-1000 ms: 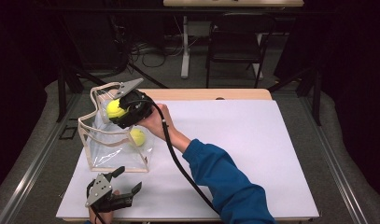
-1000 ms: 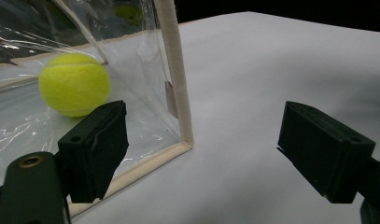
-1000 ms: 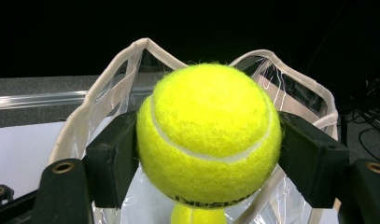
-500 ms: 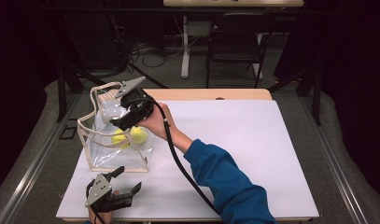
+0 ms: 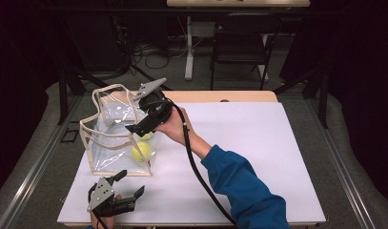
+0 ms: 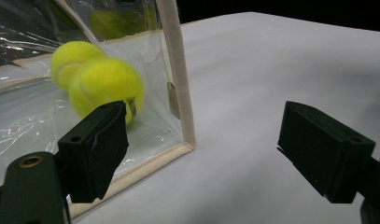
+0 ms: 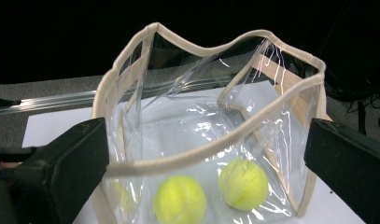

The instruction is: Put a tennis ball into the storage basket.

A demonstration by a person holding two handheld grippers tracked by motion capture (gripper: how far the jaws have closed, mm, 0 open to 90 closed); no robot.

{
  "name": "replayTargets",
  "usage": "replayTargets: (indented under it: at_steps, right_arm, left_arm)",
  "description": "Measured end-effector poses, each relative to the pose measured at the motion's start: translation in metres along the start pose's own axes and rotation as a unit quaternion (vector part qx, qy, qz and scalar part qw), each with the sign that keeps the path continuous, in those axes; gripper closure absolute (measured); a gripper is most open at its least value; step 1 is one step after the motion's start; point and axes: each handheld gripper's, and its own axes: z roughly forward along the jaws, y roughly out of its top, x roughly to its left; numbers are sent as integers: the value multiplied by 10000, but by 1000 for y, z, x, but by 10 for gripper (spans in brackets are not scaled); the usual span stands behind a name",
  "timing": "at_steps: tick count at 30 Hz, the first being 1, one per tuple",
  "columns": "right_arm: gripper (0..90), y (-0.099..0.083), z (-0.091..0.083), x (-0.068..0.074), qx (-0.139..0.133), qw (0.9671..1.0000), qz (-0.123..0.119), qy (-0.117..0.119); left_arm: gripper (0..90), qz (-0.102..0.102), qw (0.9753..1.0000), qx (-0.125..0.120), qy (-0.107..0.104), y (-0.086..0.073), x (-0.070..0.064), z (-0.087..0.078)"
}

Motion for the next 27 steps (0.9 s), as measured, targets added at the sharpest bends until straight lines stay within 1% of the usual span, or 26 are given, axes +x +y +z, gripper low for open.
replayTargets:
  at_steps: [7,12,18,23,27]
  right_arm:
    - [0,-10,-13,-3,45,10000,42,-27]
    - [0,-18,-20,-4,83,9999,61,-13]
    - [0,-27,-26,-4,176,9998,8,-42]
    - [0,-37,-29,-5,227,9997,38,-44]
    - [0,-46,-30,-4,351,9994,46,-53]
  left_arm:
    - [160,-11,10000,19,14,0,-1,0]
    - [160,26,10000,29,13,0,-1,0]
    - [160,24,10000,25,14,0,0,-1]
    - [160,37,10000,36,-15,0,0,-1]
    - [159,35,10000,41,-27,0,0,-1]
